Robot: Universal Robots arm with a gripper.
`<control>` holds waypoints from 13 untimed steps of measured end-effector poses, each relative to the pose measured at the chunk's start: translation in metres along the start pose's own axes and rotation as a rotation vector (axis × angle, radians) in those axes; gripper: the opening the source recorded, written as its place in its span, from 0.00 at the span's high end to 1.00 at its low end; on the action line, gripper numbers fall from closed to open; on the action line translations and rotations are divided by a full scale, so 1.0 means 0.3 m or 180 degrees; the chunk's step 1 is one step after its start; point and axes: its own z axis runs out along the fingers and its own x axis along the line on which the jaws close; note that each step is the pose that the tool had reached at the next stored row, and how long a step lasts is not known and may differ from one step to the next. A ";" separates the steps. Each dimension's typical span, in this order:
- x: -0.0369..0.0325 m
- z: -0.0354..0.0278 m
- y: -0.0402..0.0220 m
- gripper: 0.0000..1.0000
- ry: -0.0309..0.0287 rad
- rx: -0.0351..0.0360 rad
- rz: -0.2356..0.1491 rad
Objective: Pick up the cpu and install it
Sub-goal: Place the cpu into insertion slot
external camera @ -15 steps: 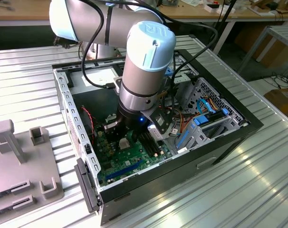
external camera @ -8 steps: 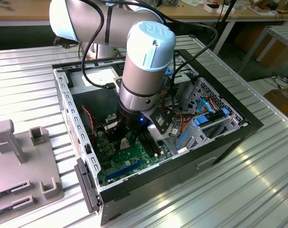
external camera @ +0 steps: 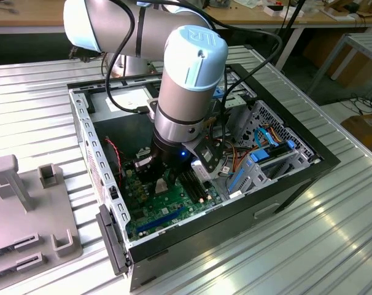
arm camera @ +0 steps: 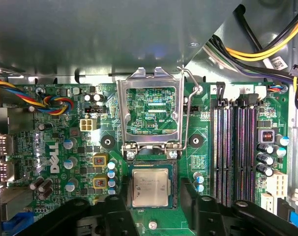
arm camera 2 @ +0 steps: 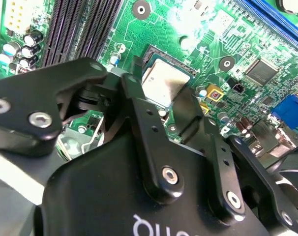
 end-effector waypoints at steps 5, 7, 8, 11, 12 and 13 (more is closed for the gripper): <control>0.000 0.000 0.000 0.62 0.0000 0.0001 0.0007; 0.000 0.000 0.000 0.62 0.0000 0.0000 0.0008; 0.000 0.000 0.000 0.62 0.0000 0.0000 0.0008; 0.000 0.000 0.000 0.62 0.0000 0.0000 0.0008; 0.000 0.000 0.000 0.62 0.0000 0.0000 0.0008; 0.000 0.000 0.000 0.62 0.0000 0.0000 0.0008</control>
